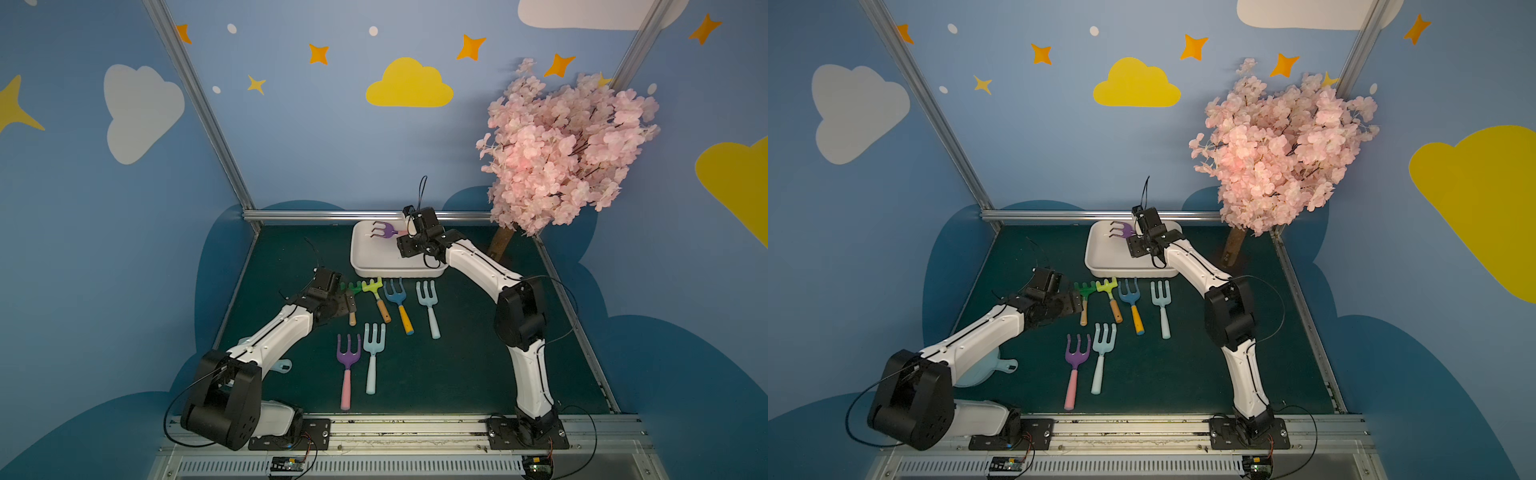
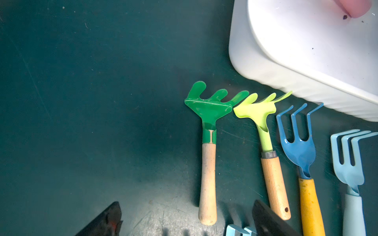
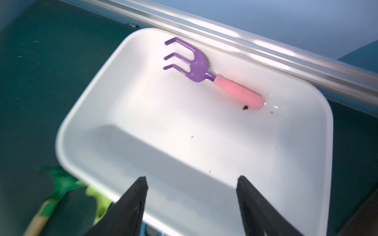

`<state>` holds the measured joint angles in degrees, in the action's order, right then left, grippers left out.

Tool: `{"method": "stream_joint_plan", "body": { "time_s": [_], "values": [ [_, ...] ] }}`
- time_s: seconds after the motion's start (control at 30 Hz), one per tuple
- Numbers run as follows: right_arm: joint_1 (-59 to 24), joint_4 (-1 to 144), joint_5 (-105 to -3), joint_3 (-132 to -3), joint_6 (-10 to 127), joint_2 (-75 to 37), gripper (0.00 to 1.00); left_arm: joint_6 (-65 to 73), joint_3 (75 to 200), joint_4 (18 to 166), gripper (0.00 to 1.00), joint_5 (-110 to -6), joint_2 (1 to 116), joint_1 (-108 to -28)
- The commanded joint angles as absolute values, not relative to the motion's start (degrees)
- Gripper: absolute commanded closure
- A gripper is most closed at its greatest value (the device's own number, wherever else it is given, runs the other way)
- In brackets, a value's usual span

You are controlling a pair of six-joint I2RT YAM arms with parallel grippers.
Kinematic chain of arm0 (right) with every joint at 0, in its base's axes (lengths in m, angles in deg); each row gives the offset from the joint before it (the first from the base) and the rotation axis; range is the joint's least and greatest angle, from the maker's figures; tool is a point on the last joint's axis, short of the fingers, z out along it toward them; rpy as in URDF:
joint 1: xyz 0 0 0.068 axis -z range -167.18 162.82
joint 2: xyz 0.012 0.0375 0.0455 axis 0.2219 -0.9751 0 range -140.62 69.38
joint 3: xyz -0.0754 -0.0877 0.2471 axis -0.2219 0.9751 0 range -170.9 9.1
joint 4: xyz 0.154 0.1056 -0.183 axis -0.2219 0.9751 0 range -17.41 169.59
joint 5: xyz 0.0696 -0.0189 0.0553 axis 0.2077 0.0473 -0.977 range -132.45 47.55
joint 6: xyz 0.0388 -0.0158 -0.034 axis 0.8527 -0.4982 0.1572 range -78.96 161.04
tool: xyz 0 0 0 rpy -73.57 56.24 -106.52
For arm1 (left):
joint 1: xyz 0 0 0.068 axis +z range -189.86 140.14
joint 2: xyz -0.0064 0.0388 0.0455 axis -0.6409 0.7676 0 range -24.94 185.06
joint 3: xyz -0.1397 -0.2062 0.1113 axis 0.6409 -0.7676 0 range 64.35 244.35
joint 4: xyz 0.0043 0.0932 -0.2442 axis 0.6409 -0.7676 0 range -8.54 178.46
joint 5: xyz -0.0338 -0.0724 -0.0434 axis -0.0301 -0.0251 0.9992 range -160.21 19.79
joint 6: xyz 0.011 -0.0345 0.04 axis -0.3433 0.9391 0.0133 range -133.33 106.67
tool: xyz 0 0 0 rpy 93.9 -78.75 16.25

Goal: Take the hand rake out of the storage box
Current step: Adjust the rake at the center of the board.

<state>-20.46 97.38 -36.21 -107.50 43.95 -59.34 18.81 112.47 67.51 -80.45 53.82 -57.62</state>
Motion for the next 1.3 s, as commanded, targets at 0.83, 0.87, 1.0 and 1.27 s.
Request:
{"method": "stream_joint_plan", "body": {
  "time_s": [0.83, 0.87, 1.0, 1.27],
  "values": [
    [-12.48, 97.94, -44.85, -139.16, 37.97, -88.17, 0.14, 16.42, 124.28, 66.74, 0.0, -75.67, 68.13, -63.55],
    [-12.33, 98.05, -45.42, -139.41, 38.13, -88.25, 0.14, 16.46, 124.75, 66.99, 0.0, -75.66, 68.73, -63.98],
    [-11.63, 100.4, -46.22, -142.9, 39.54, -90.02, 0.14, 15.98, 128.87, 66.02, 0.0, -78.4, 73.39, -66.83],
    [-9.76, 108.22, -47.46, -146.57, 43.17, -91.2, 0.14, 16.64, 135.22, 62.64, 0.05, -80.61, 83.14, -68.5]
  ]
}}
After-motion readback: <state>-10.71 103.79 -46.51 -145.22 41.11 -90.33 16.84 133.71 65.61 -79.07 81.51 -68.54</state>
